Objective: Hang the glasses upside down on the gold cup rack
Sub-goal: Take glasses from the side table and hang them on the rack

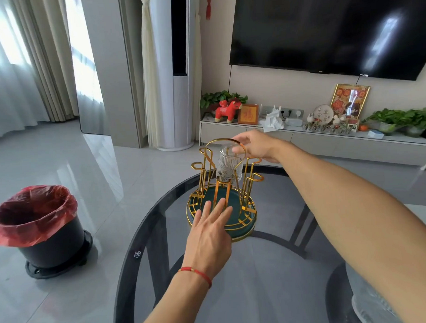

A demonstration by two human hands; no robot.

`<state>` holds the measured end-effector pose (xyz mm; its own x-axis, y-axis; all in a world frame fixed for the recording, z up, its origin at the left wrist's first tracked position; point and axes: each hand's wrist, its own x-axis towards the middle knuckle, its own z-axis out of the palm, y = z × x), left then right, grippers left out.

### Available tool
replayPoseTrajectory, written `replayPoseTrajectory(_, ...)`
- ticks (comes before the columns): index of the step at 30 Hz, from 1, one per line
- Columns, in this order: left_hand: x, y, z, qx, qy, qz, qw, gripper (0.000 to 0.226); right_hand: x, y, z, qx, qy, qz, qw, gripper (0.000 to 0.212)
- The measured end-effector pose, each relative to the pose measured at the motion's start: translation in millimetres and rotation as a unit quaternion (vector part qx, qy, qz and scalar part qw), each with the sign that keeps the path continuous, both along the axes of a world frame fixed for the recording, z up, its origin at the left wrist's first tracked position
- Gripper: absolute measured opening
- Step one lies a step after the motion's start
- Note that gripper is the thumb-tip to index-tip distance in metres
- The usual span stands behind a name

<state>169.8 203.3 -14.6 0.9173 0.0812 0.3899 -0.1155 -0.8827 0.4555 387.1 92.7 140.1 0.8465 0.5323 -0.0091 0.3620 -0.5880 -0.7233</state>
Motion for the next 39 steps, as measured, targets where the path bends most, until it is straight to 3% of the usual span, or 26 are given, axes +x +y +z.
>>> replayPoseTrajectory(4,-12.0,-3.8,15.4,-0.033,-0.017,0.009,0.999,0.065,-16.1,-25.5,13.3,0.026,-0.059,-0.046,0.997,0.034)
replayPoseTrajectory(10,-30.5,-20.9,32.3,-0.019,-0.078,0.037,0.996,0.035,-65.2,-107.7,23.7,-0.044,-0.147,-0.07,0.986,0.026)
replayPoseTrajectory(16,-59.4,-62.6,28.0,0.015,-0.036,-0.041,0.998,0.037,-155.4,-208.3,3.7,-0.226,-0.165,-0.035,0.959,0.022)
replayPoseTrajectory(19,-72.9,-73.6,21.4,0.001,-0.003,-0.075,0.997,0.04,-199.9,-234.1,-6.3,-0.333,-0.163,0.002,0.929,0.035)
replayPoseTrajectory(22,-83.7,-80.9,18.4,-0.013,0.038,-0.094,0.995,0.041,-234.3,-241.9,-22.7,-0.42,-0.133,0.046,0.896,0.062)
replayPoseTrajectory(25,-90.6,-88.1,17.8,-0.034,0.086,-0.08,0.992,0.037,-247.7,-241.4,-38.6,-0.534,-0.146,0.09,0.828,0.086)
replayPoseTrajectory(29,-96.9,-88.0,21.3,-0.121,0.157,-0.066,0.978,0.03,-243.1,-235.7,-45.3,-0.583,-0.132,0.082,0.797,0.09)
replayPoseTrajectory(32,-98.9,-85.6,27.3,-0.177,0.16,-0.076,0.968,0.027,-237.2,-230.6,-41.5,-0.55,-0.128,0.057,0.823,0.086)
replayPoseTrajectory(36,-100.3,-88.7,35.6,-0.258,0.19,-0.111,0.941,0.034,-239.3,-223.5,-32.2,-0.327,-0.077,-0.056,0.94,0.073)
replayPoseTrajectory(37,-100.9,-91.1,37.0,-0.325,0.221,-0.125,0.911,0.044,-240.8,-219.4,-31.7,-0.257,-0.054,-0.074,0.962,0.071)
replayPoseTrajectory(39,-102.5,-95.5,42.4,-0.513,0.292,-0.162,0.791,0.057,-244.0,-207.6,-33.8,-0.127,0.012,-0.074,0.989,0.07)
